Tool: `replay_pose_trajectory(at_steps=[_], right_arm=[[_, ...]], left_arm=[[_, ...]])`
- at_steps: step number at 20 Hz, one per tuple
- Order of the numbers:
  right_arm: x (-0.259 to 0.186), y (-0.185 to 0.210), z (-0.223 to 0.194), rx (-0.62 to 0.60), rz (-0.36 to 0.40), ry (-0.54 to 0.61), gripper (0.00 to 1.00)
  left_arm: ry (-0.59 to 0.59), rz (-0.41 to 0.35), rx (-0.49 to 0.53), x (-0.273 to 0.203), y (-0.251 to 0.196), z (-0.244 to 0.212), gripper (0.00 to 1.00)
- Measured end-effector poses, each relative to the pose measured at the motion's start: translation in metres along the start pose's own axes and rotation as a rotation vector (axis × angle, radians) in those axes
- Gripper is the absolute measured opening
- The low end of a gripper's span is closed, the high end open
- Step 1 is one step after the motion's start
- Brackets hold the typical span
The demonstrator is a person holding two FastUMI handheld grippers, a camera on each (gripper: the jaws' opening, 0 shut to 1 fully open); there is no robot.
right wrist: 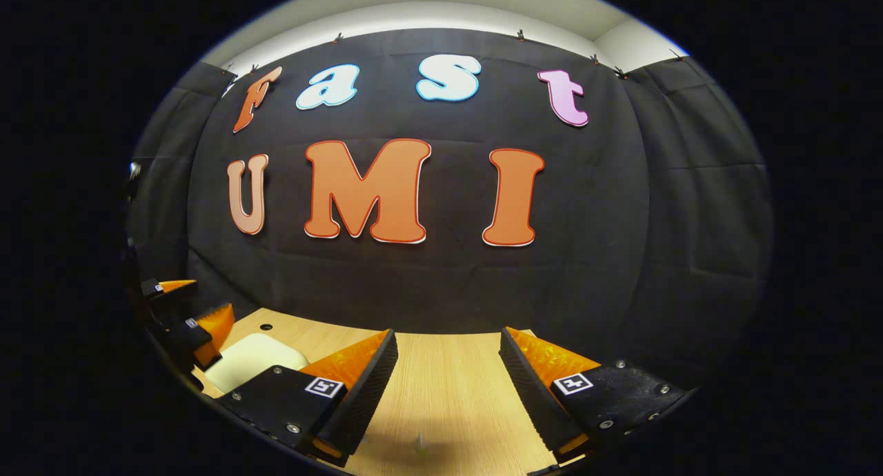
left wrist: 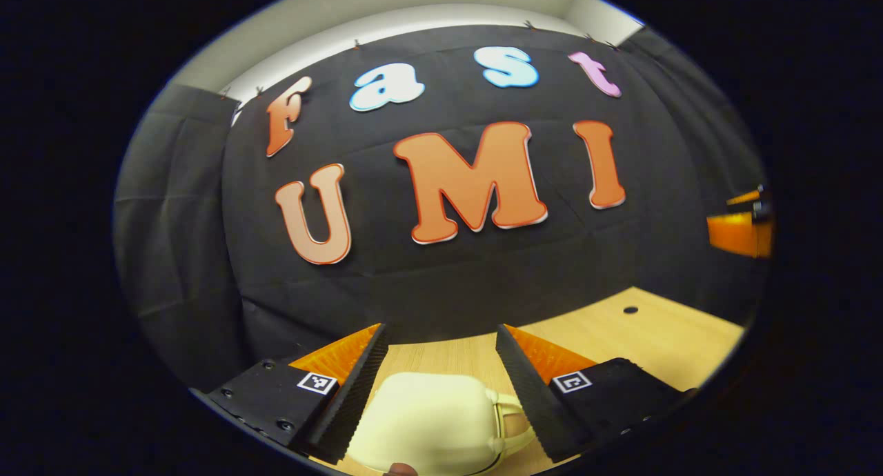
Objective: First open the suitcase, pack the skin care products into it, and then close the suitcase.
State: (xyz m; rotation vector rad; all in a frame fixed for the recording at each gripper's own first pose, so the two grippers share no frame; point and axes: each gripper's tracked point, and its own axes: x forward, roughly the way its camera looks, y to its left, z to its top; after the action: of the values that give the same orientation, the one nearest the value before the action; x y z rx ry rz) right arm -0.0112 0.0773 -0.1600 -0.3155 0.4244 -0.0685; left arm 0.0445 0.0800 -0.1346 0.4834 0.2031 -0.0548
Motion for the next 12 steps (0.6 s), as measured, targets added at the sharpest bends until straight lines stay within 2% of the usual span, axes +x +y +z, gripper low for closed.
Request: replay_pose_trajectory(at_steps=[3,6,12], right_arm=[[0.001,-0.008,-0.006,-0.001,-0.015,0.020,0.95],[0.000,-0.018,-0.013,-0.002,-0.034,0.043,0.95],[-0.003,-0.042,-0.027,-0.011,-0.085,0.085,0.95]], left_arm=[[0.044,-0.067,0.123,-0.003,-0.032,-0.035,0.98],[0.072,-0.132,0.295,-0.005,-0.060,-0.067,0.98],[0.143,-0.306,0.628,-0.008,-0.115,-0.150,0.98]])
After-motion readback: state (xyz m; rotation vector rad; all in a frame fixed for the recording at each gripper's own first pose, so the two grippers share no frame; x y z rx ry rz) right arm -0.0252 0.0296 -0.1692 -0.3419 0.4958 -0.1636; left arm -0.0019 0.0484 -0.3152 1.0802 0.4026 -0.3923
